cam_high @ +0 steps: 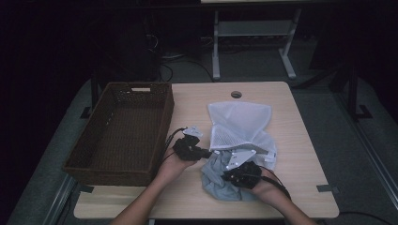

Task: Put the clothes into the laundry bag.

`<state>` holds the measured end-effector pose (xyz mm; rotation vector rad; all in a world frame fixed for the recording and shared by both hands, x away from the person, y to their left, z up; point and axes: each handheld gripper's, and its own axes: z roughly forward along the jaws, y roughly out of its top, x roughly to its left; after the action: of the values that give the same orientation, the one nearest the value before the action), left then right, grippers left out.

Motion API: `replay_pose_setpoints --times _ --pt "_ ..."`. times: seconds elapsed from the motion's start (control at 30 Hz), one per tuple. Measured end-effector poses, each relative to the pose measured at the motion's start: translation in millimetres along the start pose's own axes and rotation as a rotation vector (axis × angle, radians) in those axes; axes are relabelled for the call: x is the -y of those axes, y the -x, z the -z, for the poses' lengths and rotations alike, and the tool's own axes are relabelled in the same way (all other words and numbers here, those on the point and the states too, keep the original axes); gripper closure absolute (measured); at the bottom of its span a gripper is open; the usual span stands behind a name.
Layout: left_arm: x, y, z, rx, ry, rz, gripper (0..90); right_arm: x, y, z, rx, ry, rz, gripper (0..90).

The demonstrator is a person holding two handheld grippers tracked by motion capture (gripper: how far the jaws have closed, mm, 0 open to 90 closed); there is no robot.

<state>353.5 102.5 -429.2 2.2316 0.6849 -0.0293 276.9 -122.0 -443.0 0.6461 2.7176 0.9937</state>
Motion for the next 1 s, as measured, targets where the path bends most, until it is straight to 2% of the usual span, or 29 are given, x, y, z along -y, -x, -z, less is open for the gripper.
replay_pose_setpoints --times 0.17,0.23,0.57,0.67,0.73,0.87,0.93,1.0 --pt "0.1 1.7 -0.1 0.008 -0.008 -0.006 87.5 5.7 20.1 13.4 0.069 0.016 -0.070 84.8" --pt "0.2 2.1 -0.5 0.010 -0.013 -0.007 87.6 8.2 26.3 16.1 0.100 0.013 -0.079 84.9" --pt "1.2 2.5 -2.6 0.025 -0.027 -0.003 87.7 30.2 67.3 22.8 0.194 0.002 -0.209 85.0" --pt "1.0 4.3 -4.4 0.029 -0.032 -0.009 87.7 31.7 70.2 24.0 0.169 0.018 -0.226 83.0" --pt "0.7 5.4 -4.8 0.032 -0.031 -0.011 87.7 30.7 68.2 29.6 0.133 0.037 -0.232 75.1" --pt "0.4 5.9 -5.9 0.035 -0.036 -0.014 87.7 26.4 58.8 49.7 0.098 0.117 -0.225 60.3" --pt "0.7 6.2 -6.4 0.036 -0.036 -0.013 87.7 25.1 53.8 58.6 0.065 0.160 -0.222 56.4" --pt "0.8 6.2 -6.9 0.035 -0.037 -0.013 87.7 23.2 46.5 61.8 0.033 0.186 -0.198 52.8"
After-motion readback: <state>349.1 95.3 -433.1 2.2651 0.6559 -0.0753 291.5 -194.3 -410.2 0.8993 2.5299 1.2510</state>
